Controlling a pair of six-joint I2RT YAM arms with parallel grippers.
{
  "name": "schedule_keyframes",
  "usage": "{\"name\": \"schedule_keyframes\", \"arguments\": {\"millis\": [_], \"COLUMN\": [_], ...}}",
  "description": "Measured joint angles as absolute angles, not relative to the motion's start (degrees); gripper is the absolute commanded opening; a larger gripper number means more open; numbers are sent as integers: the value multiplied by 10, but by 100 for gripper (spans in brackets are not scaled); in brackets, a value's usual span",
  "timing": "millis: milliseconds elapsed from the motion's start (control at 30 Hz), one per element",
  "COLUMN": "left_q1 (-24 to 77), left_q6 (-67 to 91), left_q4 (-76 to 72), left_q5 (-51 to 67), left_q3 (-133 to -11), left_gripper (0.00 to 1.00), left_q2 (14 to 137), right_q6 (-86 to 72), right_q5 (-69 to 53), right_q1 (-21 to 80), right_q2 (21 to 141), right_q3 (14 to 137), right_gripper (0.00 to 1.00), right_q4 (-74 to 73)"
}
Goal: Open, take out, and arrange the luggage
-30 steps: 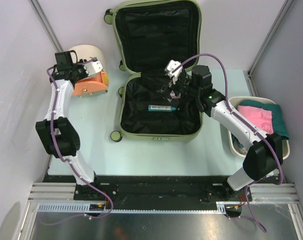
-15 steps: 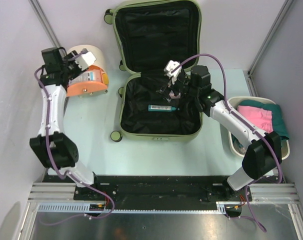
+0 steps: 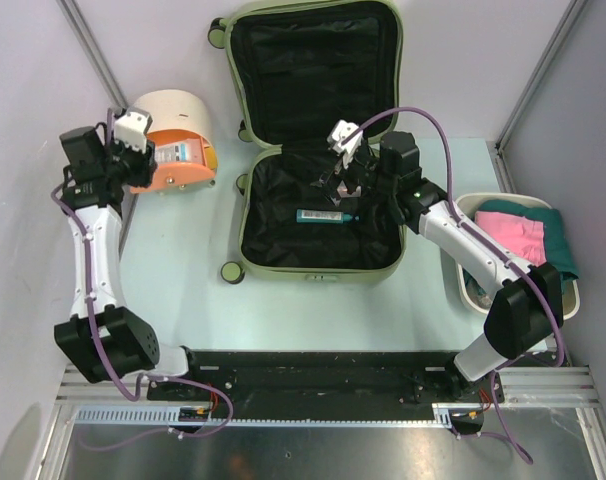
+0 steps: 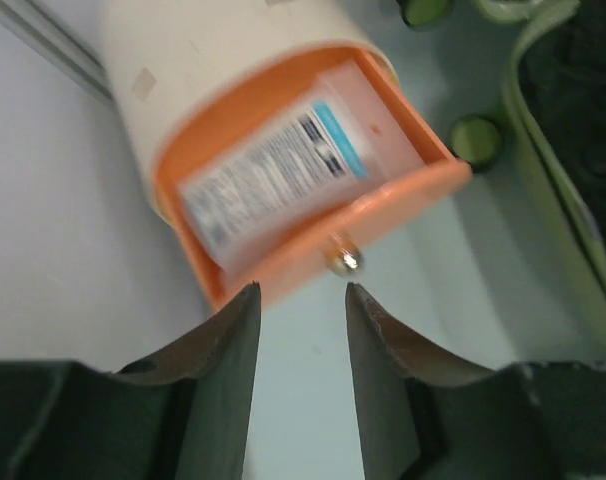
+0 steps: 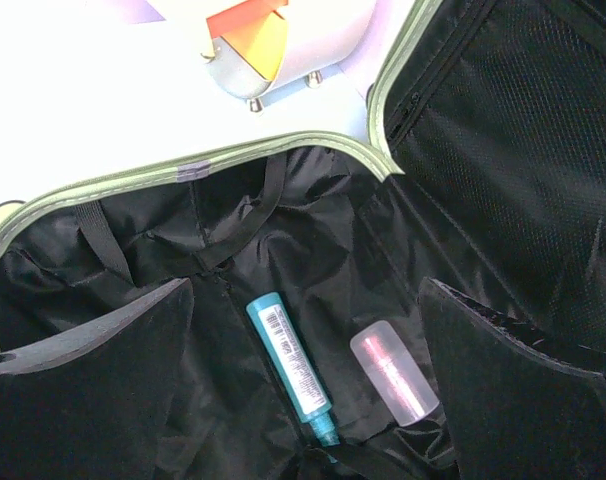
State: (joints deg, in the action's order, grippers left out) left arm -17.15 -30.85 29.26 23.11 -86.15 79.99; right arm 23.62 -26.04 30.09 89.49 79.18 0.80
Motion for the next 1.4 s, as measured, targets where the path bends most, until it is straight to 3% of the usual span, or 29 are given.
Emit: {"name": "schedule_keyframes", "arguments": {"millis": [167, 333, 1067, 1400], "left_q1": [-176, -176, -177, -174], "left_q6": [-181, -94, -24, -13], "left_q4": [305, 310, 247, 222], "left_q5": [248, 245, 221, 226], "left_q3": [-795, -786, -1050, -1075], "left_gripper": [25, 22, 26, 39], "left_q2": [796, 825, 1102, 1129], "right_q6": [215, 201, 180, 180], "right_q5": [-255, -244, -222, -218], "right_q1": [295, 288, 275, 274], "right_q2": [897, 901, 903, 903], "right_q3": [792, 792, 792, 792], "right_gripper": [100, 100, 100, 100], "right_q4": [7, 6, 1, -20]}}
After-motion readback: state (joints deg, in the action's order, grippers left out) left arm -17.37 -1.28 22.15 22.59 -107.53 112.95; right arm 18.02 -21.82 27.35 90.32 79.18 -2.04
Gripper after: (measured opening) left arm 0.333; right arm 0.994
